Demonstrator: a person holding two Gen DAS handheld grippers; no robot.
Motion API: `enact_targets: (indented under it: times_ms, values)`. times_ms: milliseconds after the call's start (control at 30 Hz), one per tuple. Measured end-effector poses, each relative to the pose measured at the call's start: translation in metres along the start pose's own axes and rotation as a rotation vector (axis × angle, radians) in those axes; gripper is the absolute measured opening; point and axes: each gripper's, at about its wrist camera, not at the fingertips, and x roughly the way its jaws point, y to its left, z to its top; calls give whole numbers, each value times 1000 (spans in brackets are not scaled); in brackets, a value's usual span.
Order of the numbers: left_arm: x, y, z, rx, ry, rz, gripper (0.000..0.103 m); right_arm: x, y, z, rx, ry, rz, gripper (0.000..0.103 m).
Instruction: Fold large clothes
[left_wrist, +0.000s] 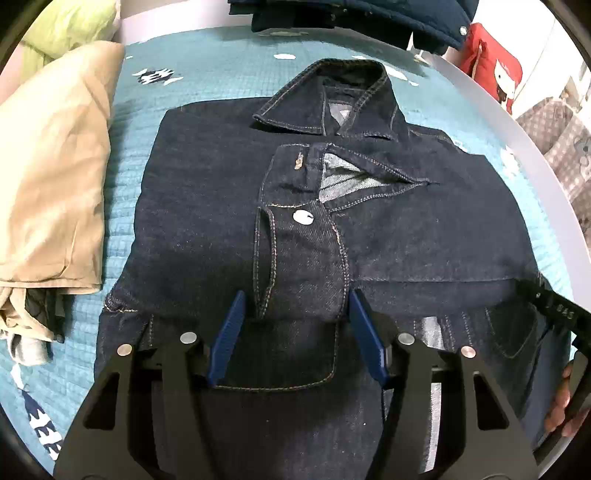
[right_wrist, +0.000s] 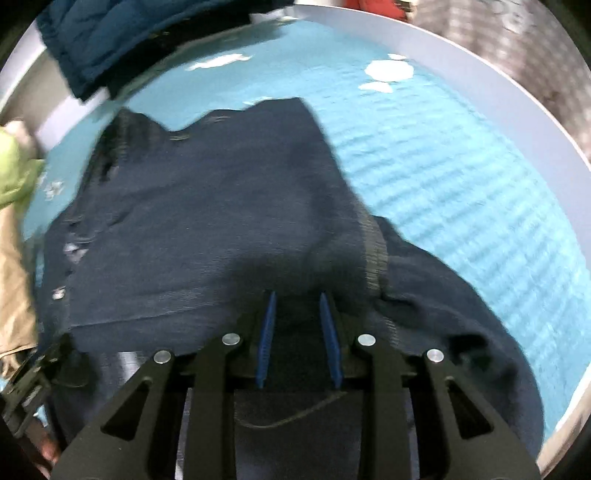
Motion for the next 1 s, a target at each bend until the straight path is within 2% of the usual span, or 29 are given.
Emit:
enact_targets:
  times_ms: [100,300,767,900,967,1000]
  values:
    - [7,-3,-2,15,7,20,59,7,-6,-4,28,-39,38,28]
    - [12,-6,-5,40,-12,43,59,7,4,-10,-9,-78,-21,28]
    - [12,-4,-5,28,-9,24,60,9,1,-3,0,-48,-22,28]
    - [4,-5,0,30,16,20,61,1,4,2,9,-5,-7,29]
    - [-2,-3,3,27,27,1,61,-6,6,5,6,10,49,39]
    - [-6,-2,5,23,28,-12,61,-14,8,7,10,4,77,51]
